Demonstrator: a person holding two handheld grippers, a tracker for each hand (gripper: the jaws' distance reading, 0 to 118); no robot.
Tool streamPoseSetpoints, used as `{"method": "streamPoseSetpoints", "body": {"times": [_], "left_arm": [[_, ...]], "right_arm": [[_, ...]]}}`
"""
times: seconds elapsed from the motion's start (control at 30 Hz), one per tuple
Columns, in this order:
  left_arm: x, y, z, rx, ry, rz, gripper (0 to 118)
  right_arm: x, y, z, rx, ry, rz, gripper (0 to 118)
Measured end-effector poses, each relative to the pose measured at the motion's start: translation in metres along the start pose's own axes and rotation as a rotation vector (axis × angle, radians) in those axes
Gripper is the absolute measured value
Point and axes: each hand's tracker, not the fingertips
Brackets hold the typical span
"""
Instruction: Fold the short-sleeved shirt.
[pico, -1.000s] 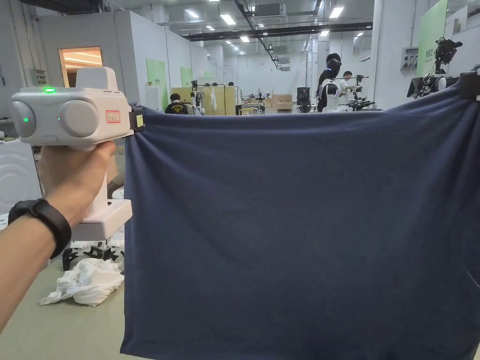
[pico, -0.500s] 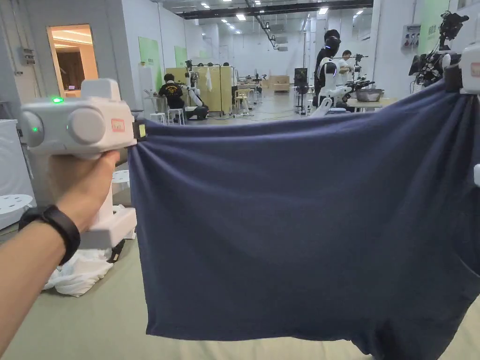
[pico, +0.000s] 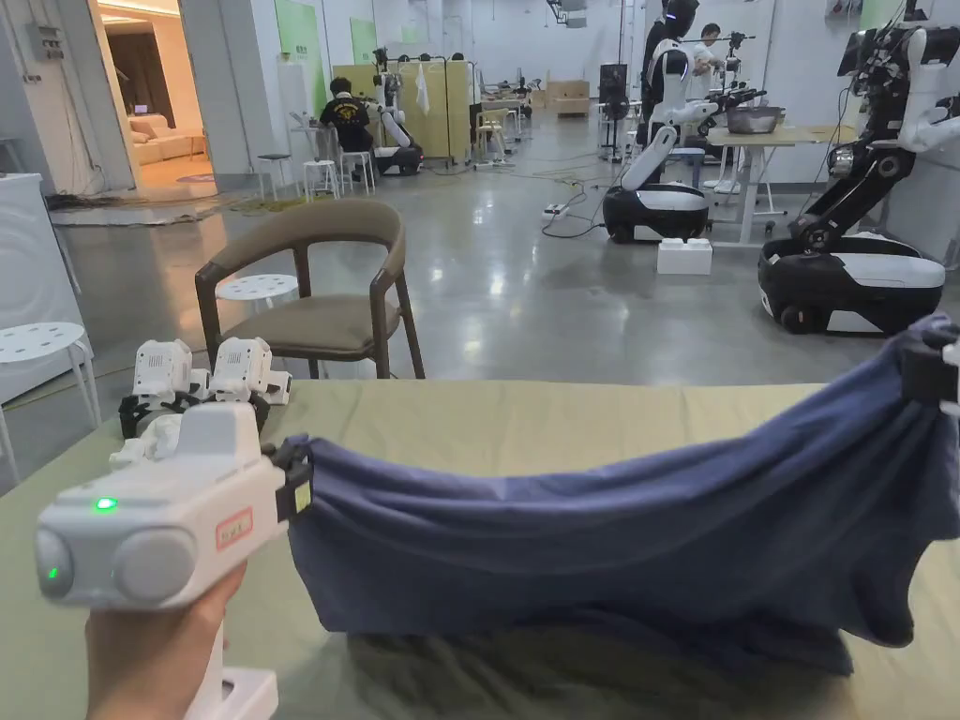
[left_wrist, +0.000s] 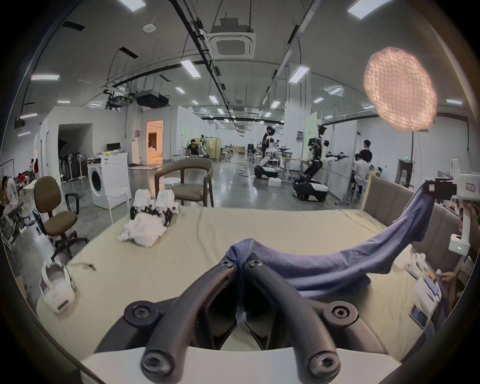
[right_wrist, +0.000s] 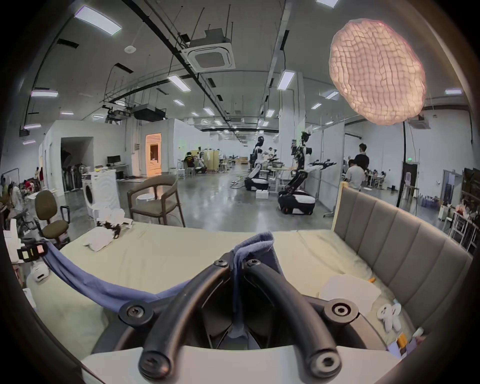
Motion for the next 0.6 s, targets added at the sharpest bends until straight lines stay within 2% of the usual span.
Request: {"method": "streamPoseSetpoints", "body": {"times": [0.17, 0.3, 0.33, 0.5, 0.6], "left_arm": [[-0.004, -0.079, 0.066, -0.059, -0.062, 0.130, 0], [-0.003, -0.146, 0.111, -0.126, -0.073, 0.178, 0], [-0.004, -0.160, 0.118, -0.147, -0.072, 0.189, 0], [-0.019, -0.225, 0.134, -0.290, -0.053, 0.248, 0], [-0.024, -0.254, 0.126, -0.376, -0.023, 0.245, 0]], "right_arm": [[0.001, -0.087, 0.083, -0.071, 0.048, -0.071, 1], [0.007, -0.163, 0.145, -0.142, 0.036, -0.193, 1], [0.008, -0.180, 0.155, -0.192, 0.048, -0.195, 1], [0.012, -0.258, 0.180, -0.346, 0.009, -0.272, 1], [0.011, -0.294, 0.175, -0.432, 0.013, -0.269, 1]]}}
